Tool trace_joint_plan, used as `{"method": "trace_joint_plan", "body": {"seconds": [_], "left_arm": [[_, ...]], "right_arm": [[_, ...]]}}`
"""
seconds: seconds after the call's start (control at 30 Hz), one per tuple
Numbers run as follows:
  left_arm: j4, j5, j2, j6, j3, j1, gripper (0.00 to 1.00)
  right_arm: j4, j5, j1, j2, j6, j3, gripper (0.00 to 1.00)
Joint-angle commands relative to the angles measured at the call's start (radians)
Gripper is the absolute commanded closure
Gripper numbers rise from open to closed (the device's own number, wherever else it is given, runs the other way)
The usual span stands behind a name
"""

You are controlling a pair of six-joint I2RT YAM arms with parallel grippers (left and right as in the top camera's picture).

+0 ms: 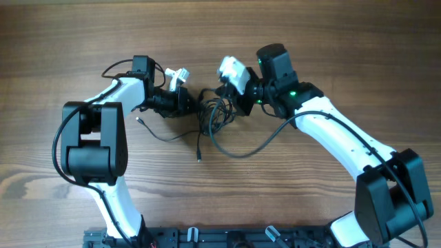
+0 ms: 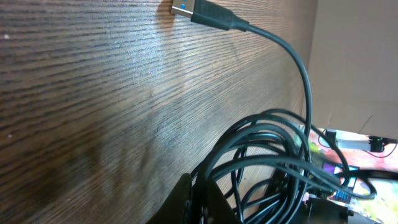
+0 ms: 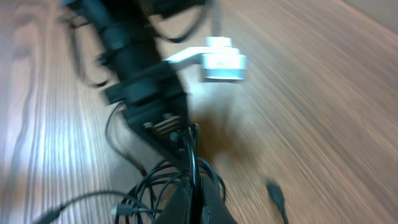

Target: Untangle cables

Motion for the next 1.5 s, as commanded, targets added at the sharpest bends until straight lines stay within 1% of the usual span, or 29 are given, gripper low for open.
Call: {"method": "trace_joint_plan", "body": {"seconds": [0.0, 0.1, 0.2, 0.27, 0.3, 0.33, 0.37, 0.43, 0.47, 0.5, 0.53, 0.57, 0.6, 0.63, 0.7, 0.77, 0.83, 0.87, 0.93, 1.03, 1.07, 1.17, 1.23, 1.27, 1.3, 1.33, 1.4, 1.43, 1.47], "left_arm": [[0.003, -0.008, 0.013, -0.002, -0.002, 0.004, 0.92], [0.004, -0.008, 0.013, 0.005, -0.002, 0.004, 0.94], [0.014, -0.003, 0.013, 0.045, -0.002, 0.004, 0.96], [0.014, 0.074, 0.013, 0.110, -0.002, 0.004, 0.96], [0.017, 0.138, 0.011, 0.140, -0.002, 0.005, 0.96], [0.029, 0.205, 0.010, 0.149, -0.002, 0.007, 0.96], [0.040, 0.300, 0.004, 0.163, -0.002, 0.015, 0.96], [0.044, 0.363, -0.011, 0.161, 0.000, 0.029, 0.96], [0.035, 0.372, -0.035, 0.158, 0.000, 0.043, 0.96], [0.022, 0.371, -0.061, 0.158, 0.000, 0.050, 0.96], [0.005, 0.371, -0.111, 0.158, 0.000, 0.055, 0.96], [-0.001, 0.370, -0.147, 0.158, 0.000, 0.054, 0.96], [0.000, 0.370, -0.191, 0.141, 0.000, 0.054, 0.96], [0.005, 0.370, -0.227, 0.121, 0.000, 0.055, 0.96], [0.017, 0.370, -0.293, 0.076, 0.000, 0.054, 0.96], [0.023, 0.371, -0.349, 0.045, 0.000, 0.054, 0.96], [0.023, 0.371, -0.376, 0.014, 0.000, 0.053, 0.96], [0.022, 0.371, -0.376, -0.012, -0.001, 0.053, 0.96], [0.017, 0.371, -0.376, -0.026, -0.001, 0.053, 0.96], [-0.022, 0.372, -0.376, -0.026, -0.001, 0.053, 0.96], [-0.027, 0.399, -0.376, -0.026, -0.001, 0.053, 0.96], [0.000, 0.581, -0.376, -0.026, -0.001, 0.053, 0.96], [0.016, 0.602, -0.376, -0.068, 0.000, 0.053, 0.96], [0.015, 0.602, -0.376, -0.079, 0.000, 0.053, 0.96], [0.014, 0.602, -0.377, -0.080, 0.000, 0.053, 0.96], [0.014, 0.602, -0.378, -0.081, 0.000, 0.053, 0.96], [0.015, 0.602, -0.378, -0.081, 0.000, 0.053, 0.96], [0.015, 0.602, -0.378, -0.080, 0.000, 0.053, 0.96], [0.016, 0.594, -0.378, -0.077, 0.000, 0.055, 0.96]], "right_arm": [[-0.006, 0.233, -0.032, -0.028, 0.410, 0.002, 0.96], [-0.100, 0.457, -0.034, -0.027, 0.637, 0.002, 0.96], [-0.205, 0.483, -0.034, -0.013, 0.786, 0.002, 0.96], [-0.230, 0.481, -0.034, 0.000, 0.874, 0.002, 0.95], [-0.238, 0.471, -0.034, 0.006, 0.909, 0.002, 0.82], [-0.241, 0.444, -0.034, 0.012, 0.915, 0.002, 0.79], [-0.242, 0.392, -0.034, 0.014, 0.914, 0.002, 0.69], [-0.242, 0.346, -0.034, 0.014, 0.905, 0.002, 0.66], [-0.245, 0.342, -0.034, 0.014, 0.906, 0.002, 0.62], [-0.247, 0.342, -0.034, 0.014, 0.903, 0.002, 0.46], [-0.241, 0.337, -0.034, 0.014, 0.862, 0.002, 0.42], [-0.227, 0.302, -0.034, 0.014, 0.808, 0.002, 0.43], [-0.206, 0.230, -0.034, 0.013, 0.757, 0.002, 0.49], [-0.186, 0.143, -0.034, 0.013, 0.721, 0.002, 0.53], [-0.144, -0.001, -0.032, 0.013, 0.695, 0.002, 0.53], [-0.130, -0.053, -0.023, 0.014, 0.694, 0.002, 0.52], [-0.120, -0.064, -0.002, 0.014, 0.620, 0.002, 0.39], [-0.110, -0.064, 0.006, 0.014, 0.605, 0.002, 0.37], [-0.081, -0.064, 0.013, 0.014, 0.605, 0.002, 0.34], [-0.034, -0.044, 0.014, 0.014, 0.607, 0.002, 0.32], [-0.028, -0.026, 0.014, 0.014, 0.606, 0.002, 0.31], [-0.019, 0.034, 0.018, 0.016, 0.605, 0.002, 0.25], [-0.009, 0.071, 0.026, 0.024, 0.606, 0.002, 0.22], [-0.008, 0.124, 0.031, 0.033, 0.607, 0.002, 0.22], [-0.007, 0.229, 0.034, 0.047, 0.626, 0.002, 0.25], [-0.003, 0.350, 0.033, 0.068, 0.653, 0.002, 0.37], [0.001, 0.520, 0.033, 0.114, 0.727, 0.002, 0.76], [0.000, 0.540, 0.032, 0.133, 0.753, 0.002, 0.88], [-0.003, 0.508, 0.031, 0.161, 0.779, 0.002, 0.96]]}}
